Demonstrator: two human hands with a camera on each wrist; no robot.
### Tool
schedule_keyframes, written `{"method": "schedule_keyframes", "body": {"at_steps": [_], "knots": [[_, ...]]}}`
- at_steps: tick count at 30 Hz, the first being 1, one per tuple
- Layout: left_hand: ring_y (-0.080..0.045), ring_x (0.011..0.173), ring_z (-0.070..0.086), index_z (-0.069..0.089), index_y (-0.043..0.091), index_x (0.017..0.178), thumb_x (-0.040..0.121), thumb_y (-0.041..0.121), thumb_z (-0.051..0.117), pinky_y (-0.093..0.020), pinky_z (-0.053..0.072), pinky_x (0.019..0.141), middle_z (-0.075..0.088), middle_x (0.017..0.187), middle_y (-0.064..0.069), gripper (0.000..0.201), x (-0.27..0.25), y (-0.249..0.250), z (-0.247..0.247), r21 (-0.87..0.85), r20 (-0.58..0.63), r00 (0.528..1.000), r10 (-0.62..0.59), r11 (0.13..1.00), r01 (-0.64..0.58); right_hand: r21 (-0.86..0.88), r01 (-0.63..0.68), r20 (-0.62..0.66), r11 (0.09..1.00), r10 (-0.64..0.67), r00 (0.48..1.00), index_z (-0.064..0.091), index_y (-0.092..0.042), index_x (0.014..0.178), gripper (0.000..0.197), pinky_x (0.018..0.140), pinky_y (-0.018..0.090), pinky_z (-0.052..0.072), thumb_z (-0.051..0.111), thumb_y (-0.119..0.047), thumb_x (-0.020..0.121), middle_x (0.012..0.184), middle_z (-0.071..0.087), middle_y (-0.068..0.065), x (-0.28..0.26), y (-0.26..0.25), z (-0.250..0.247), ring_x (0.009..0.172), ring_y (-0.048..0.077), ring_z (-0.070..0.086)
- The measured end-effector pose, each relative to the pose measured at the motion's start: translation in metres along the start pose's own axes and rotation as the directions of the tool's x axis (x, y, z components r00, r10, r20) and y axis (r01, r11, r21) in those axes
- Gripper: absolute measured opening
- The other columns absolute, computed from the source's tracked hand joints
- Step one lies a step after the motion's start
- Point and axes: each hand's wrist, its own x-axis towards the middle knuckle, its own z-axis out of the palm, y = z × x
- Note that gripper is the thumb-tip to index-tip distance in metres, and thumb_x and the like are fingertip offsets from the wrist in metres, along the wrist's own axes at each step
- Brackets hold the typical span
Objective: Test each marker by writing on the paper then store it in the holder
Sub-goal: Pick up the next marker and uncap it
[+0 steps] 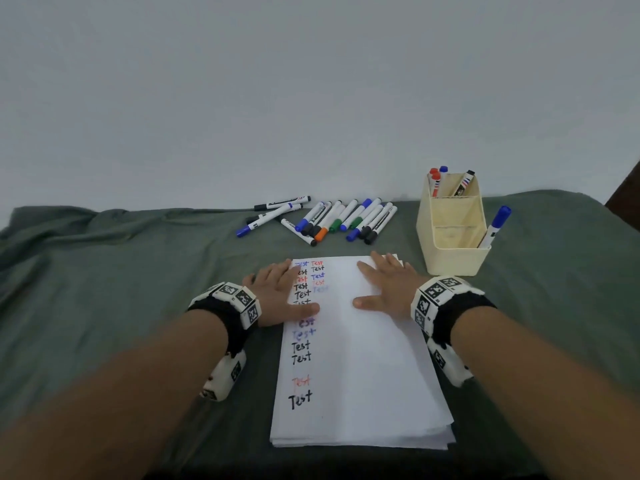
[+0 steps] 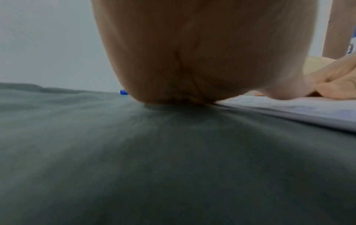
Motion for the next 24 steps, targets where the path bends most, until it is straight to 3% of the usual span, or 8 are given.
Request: {"method": "schedule_keyframes", "body": {"at_steps": [2, 4, 9, 12, 15, 20, 24], "knots": [[-0.024, 0.139, 0.031, 0.026, 0.032, 0.148, 0.070, 0.093, 0.029, -0.052, 0.031, 0.110, 0.026, 0.156, 0.002, 0.099, 0.009, -0.006, -0.010, -0.031, -0.141, 0.990, -0.009, 1.000, 0.004, 0.000, 0.002, 0.006, 1.000, -0.002, 1.000, -0.001, -0.030, 0.161, 0.096, 0.125, 0.051, 0.001, 0.039, -0.080, 0.089, 0.169, -0.012, 0.002, 0.002, 0.002, 0.000, 0.155, 0.027, -0.011], [-0.023, 0.127, 0.044, 0.041, 0.027, 0.138, 0.074, 0.087, 0.039, -0.049, 0.041, 0.103, 0.044, 0.142, -0.001, 0.088, 0.023, -0.019, -0.024, -0.081, -0.239, 0.970, -0.050, 0.996, 0.032, -0.011, 0.000, 0.005, 1.000, 0.000, 1.000, -0.005, -0.029, 0.161, 0.102, 0.125, 0.051, 0.003, 0.037, -0.084, 0.086, 0.169, -0.012, 0.002, 0.004, 0.003, 0.000, 0.155, 0.026, -0.010], [-0.027, 0.123, 0.048, 0.051, 0.019, 0.130, 0.086, 0.060, 0.058, -0.043, 0.043, 0.103, 0.051, 0.135, -0.007, 0.061, 0.063, -0.068, -0.048, 0.038, -0.383, 0.911, -0.153, 0.983, 0.181, -0.010, -0.022, -0.037, 1.000, 0.021, 0.999, 0.000, -0.029, 0.161, 0.106, 0.123, 0.048, 0.014, 0.036, -0.088, 0.081, 0.169, -0.006, -0.004, 0.008, 0.006, 0.000, 0.156, 0.024, -0.002], [-0.031, 0.118, 0.053, 0.050, 0.016, 0.130, 0.088, 0.050, 0.061, -0.042, 0.044, 0.101, 0.055, 0.131, -0.010, 0.056, 0.081, -0.090, -0.054, 0.014, -0.383, 0.898, -0.218, 0.970, 0.242, 0.020, -0.034, -0.036, 0.999, 0.034, 0.999, 0.004, -0.032, 0.161, 0.107, 0.121, 0.050, 0.015, 0.043, -0.088, 0.078, 0.169, -0.005, -0.005, 0.009, 0.005, -0.001, 0.155, 0.025, -0.001], [-0.032, 0.114, 0.057, 0.053, 0.014, 0.126, 0.089, 0.039, 0.064, -0.041, 0.046, 0.097, 0.060, 0.125, -0.013, 0.046, 0.094, -0.100, -0.056, -0.013, -0.377, 0.901, -0.215, 0.974, 0.226, 0.032, -0.030, -0.038, 0.999, 0.031, 0.999, 0.008, -0.032, 0.160, 0.109, 0.120, 0.051, 0.016, 0.048, -0.088, 0.075, 0.169, -0.002, -0.005, 0.009, 0.003, -0.004, 0.155, 0.023, 0.001], [-0.032, 0.097, 0.062, 0.066, 0.011, 0.107, 0.095, 0.027, 0.055, -0.039, 0.052, 0.081, 0.066, 0.107, -0.013, 0.023, 0.096, -0.096, -0.058, 0.009, -0.361, 0.903, -0.235, 0.967, 0.255, 0.046, -0.007, -0.109, 0.999, 0.012, 0.994, 0.016, -0.032, 0.158, 0.105, 0.118, 0.050, 0.019, 0.048, -0.088, 0.075, 0.168, 0.007, -0.006, 0.008, 0.004, -0.006, 0.152, 0.021, 0.008], [-0.035, 0.087, 0.059, 0.059, 0.009, 0.098, 0.096, 0.016, 0.047, -0.040, 0.047, 0.075, 0.064, 0.099, -0.016, 0.015, 0.077, -0.092, -0.057, -0.141, -0.427, 0.871, -0.241, 0.970, 0.199, 0.052, 0.031, -0.257, 0.998, -0.016, 0.966, 0.017, -0.030, 0.158, 0.094, 0.117, 0.049, 0.024, 0.046, -0.080, 0.084, 0.167, 0.012, -0.005, 0.007, 0.003, -0.008, 0.151, 0.021, 0.012]]}}
